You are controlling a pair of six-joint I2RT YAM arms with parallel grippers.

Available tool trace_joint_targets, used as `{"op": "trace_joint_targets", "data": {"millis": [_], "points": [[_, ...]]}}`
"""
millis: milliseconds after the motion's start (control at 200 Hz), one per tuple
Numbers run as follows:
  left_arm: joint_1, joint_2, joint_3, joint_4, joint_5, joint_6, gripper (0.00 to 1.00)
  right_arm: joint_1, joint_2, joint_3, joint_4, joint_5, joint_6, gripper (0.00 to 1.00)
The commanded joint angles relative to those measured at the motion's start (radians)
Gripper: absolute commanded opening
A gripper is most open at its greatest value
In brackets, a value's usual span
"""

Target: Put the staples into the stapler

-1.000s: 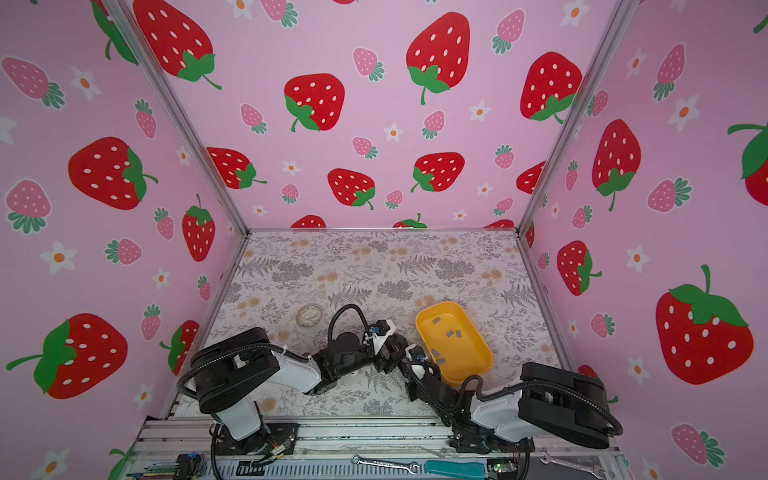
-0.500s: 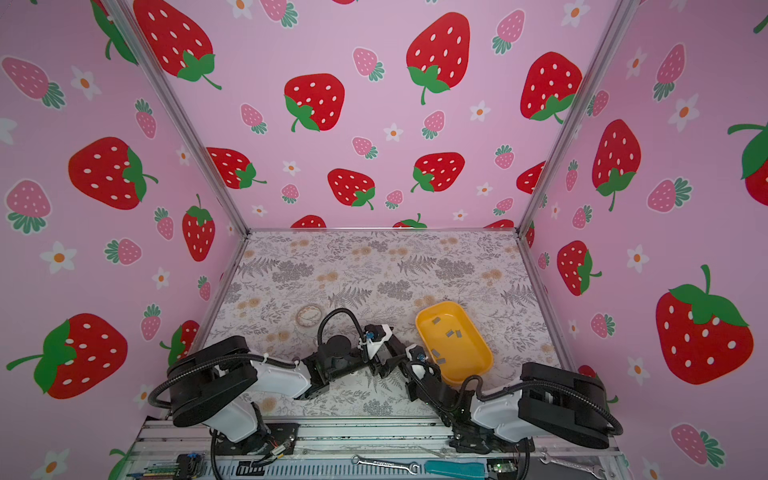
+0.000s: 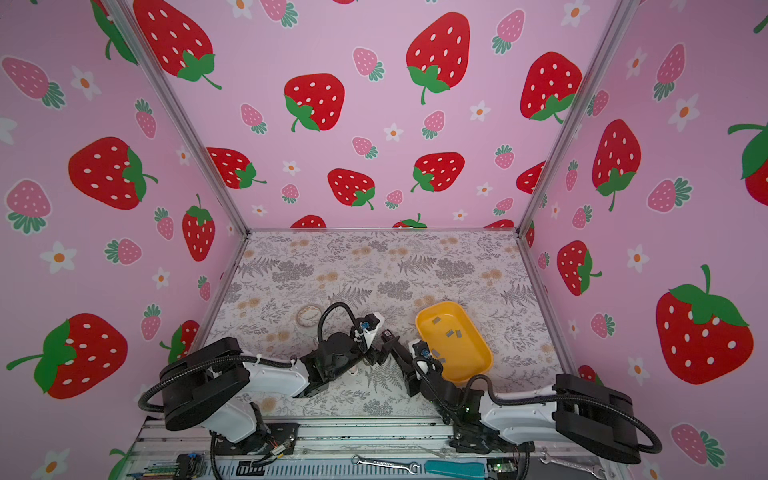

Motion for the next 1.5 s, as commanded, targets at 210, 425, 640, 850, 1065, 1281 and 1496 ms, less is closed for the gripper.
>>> {"op": "trace_joint_targets", "data": {"millis": [210, 425, 640, 850, 1065, 1281, 1496], "points": [[0.026, 0.072, 0.089, -0.064, -0.096, -0.087, 0.82, 0.006, 0.015, 0.096, -0.050, 0.042, -0.004, 0.34], [0.056, 0.109, 0.089, -0.053, -0.040, -0.116, 0.81, 0.001, 0.222, 0.172, -0.047, 0.077, 0.040, 0.27], [0.060, 0.147, 0.104, -0.049, -0.009, -0.120, 0.81, 0.001, 0.275, 0.159, -0.032, 0.070, 0.079, 0.27], [0.065, 0.181, 0.118, -0.050, 0.005, -0.127, 0.80, 0.001, 0.314, 0.115, 0.024, 0.058, 0.111, 0.27], [0.070, 0.212, 0.131, -0.046, 0.016, -0.134, 0.79, 0.001, 0.432, 0.075, 0.118, 0.046, 0.156, 0.24], [0.078, 0.239, 0.145, -0.045, 0.028, -0.138, 0.78, 0.002, 0.585, 0.063, 0.232, 0.018, 0.199, 0.21], [0.096, 0.230, 0.152, -0.050, 0.043, -0.157, 0.78, 0.003, 0.530, 0.097, 0.181, 0.020, 0.161, 0.22]]}}
